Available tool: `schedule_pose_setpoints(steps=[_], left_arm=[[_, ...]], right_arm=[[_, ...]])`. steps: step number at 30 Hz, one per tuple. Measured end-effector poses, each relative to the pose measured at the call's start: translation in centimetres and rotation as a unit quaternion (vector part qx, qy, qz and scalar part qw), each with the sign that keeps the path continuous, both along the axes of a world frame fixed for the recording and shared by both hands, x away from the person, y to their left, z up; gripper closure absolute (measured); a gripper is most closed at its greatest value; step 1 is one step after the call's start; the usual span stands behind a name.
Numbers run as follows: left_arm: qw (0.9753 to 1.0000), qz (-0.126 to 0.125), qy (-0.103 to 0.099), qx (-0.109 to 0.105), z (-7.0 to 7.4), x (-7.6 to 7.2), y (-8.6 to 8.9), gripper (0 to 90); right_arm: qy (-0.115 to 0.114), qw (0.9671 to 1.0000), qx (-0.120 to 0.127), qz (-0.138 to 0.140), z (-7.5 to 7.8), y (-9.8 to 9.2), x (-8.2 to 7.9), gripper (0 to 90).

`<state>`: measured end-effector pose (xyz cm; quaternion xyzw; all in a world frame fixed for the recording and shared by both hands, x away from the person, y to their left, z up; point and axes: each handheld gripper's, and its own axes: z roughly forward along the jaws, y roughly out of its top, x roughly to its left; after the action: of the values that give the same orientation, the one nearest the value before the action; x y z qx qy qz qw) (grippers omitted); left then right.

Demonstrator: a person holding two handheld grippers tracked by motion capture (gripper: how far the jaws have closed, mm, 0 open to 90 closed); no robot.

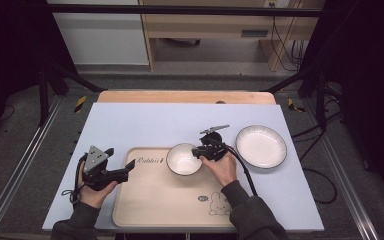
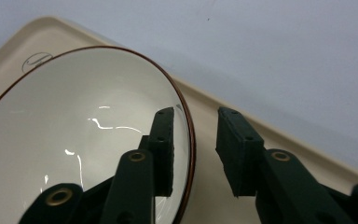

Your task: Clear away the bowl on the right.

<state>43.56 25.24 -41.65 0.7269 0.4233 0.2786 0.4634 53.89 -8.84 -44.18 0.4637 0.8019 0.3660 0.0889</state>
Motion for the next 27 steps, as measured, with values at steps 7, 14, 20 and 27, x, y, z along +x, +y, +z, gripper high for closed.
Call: schedule_pose_setpoints(steps=[7, 14, 20, 27], left_arm=[[1.0, 0.001, 0.0, -0.001, 0.0, 0.0, 0.1, 14.2], [1.0, 0.002, 0.001, -0.002, 0.0, 0.0, 0.2, 14.2], [1.0, 0.004, 0.002, -0.003, 0.0, 0.0, 0.2, 14.1], [1.0, 0.003, 0.003, -0.004, -0.1, 0.0, 0.3, 13.9]], right_arm=[[-0.034, 0.9994, 0.004, -0.002, 1.1, -0.3, -0.6, 52.6], [-0.073, 0.9973, 0.003, -0.004, 2.2, -0.6, -1.5, 40.6], [-0.098, 0.9952, 0.007, -0.006, 3.2, -1.2, -2.5, 29.9], [-0.134, 0.9907, 0.018, -0.015, 3.6, -2.5, -3.9, 19.3]])
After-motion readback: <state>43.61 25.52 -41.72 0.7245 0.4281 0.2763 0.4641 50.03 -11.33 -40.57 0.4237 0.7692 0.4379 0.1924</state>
